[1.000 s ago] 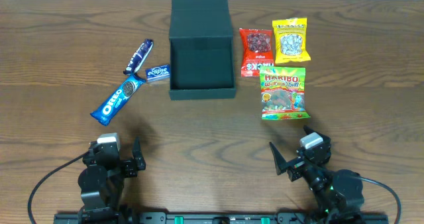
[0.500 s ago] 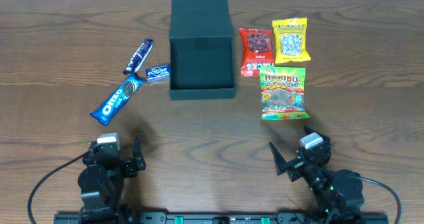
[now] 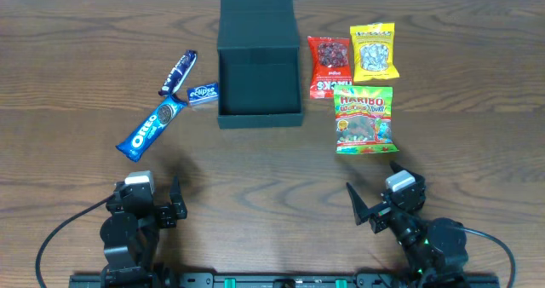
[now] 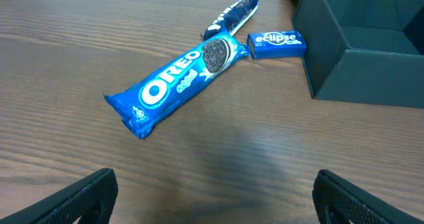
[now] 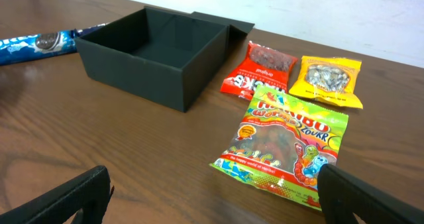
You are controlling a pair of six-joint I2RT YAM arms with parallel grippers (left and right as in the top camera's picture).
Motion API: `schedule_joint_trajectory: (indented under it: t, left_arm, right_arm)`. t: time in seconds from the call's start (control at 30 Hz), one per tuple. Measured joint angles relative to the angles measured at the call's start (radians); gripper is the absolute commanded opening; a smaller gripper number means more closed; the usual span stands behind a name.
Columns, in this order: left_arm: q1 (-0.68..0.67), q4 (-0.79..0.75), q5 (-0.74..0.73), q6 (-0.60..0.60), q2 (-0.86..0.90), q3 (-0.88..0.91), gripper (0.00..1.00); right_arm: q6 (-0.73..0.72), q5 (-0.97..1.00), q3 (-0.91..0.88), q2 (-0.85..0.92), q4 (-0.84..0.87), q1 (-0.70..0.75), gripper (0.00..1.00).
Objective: Pack container
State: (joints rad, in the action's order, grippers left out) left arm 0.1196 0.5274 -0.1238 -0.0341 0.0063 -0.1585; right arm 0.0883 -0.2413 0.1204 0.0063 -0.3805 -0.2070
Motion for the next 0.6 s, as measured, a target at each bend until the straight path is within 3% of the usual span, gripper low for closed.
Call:
schedule_joint_trajectory:
  t: [0.4,0.6]
  left_arm:
    - [0.0,0.0,0.0,0.0,0.0,0.0,0.95]
    - [0.0,0.0,0.0,0.0,0.0,0.0,0.95]
  right_arm:
    - [0.0,0.0,0.0,0.0,0.002,0.0,0.99]
    - [-0.085,-0.095,-0.003,0.0,0.134,0.0,0.99]
